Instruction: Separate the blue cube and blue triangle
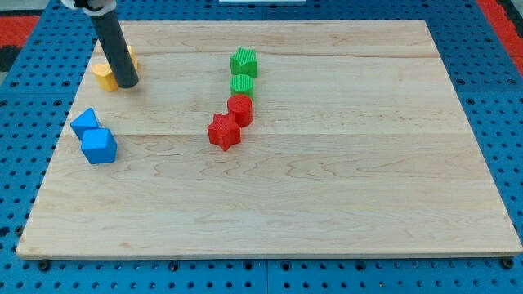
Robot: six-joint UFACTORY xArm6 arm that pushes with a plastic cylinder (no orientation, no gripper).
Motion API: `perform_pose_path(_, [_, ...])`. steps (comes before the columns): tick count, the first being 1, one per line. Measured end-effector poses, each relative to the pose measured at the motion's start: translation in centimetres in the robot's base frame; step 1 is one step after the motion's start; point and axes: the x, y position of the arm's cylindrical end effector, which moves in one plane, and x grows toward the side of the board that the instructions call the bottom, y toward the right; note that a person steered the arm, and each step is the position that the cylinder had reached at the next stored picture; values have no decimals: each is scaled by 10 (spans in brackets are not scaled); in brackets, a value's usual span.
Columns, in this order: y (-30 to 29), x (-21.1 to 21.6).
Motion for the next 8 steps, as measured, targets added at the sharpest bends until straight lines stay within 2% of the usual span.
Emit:
perform_pose_path(1, [37, 26])
perform_pose_path(2, [56, 91])
perform_pose_path(3, [46, 162])
perform_pose_path(4, [-23, 194])
perform_pose_path(5, [-84, 171])
perform_pose_path(6, [-88, 143])
perform_pose_path(7, [-56, 131])
perform_pose_path(8, [10, 120])
